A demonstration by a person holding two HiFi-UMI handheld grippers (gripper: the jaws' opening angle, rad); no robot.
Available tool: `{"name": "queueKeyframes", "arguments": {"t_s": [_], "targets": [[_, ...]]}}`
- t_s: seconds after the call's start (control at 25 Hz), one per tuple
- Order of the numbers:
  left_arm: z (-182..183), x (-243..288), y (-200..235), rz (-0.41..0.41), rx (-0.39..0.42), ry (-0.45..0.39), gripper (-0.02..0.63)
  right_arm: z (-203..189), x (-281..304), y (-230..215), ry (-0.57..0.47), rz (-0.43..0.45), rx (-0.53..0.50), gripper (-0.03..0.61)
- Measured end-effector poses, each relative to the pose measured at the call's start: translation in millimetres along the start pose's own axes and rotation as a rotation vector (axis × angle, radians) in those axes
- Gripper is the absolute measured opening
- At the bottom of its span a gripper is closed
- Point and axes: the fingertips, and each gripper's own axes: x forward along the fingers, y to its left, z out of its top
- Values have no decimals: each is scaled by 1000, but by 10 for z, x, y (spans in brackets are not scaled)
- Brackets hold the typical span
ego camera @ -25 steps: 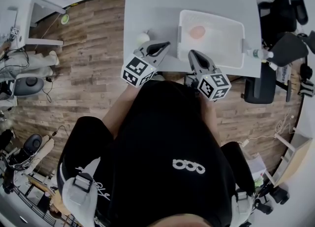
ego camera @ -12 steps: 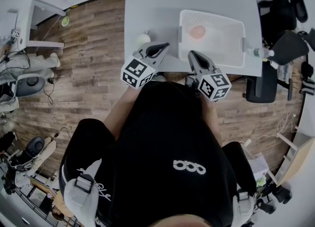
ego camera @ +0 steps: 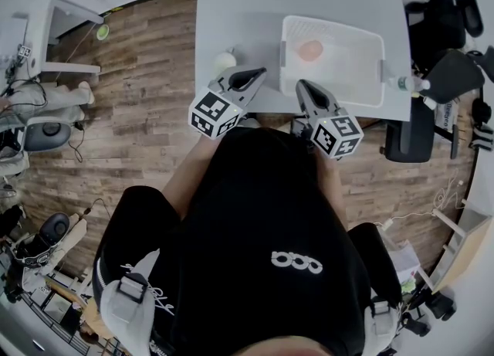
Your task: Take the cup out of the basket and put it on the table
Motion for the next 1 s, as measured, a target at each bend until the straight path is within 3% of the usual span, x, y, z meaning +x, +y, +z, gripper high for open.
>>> {"name": "queueKeyframes", "arguments": {"t_s": [0.24, 0.44, 0.72, 1.0], "targets": [[48, 21, 35, 15, -21, -17, 8, 50, -29, -116, 6, 3, -20, 23], [75, 102, 27, 40, -32, -26, 9, 242, -73, -506, 30, -24, -66, 23], [125, 294, -27, 85, -59, -33, 9, 351, 178, -1161, 189, -12, -221, 33], [146, 468, -4, 165, -91, -36, 9, -124, 673, -1751, 438, 48, -328, 197]]}}
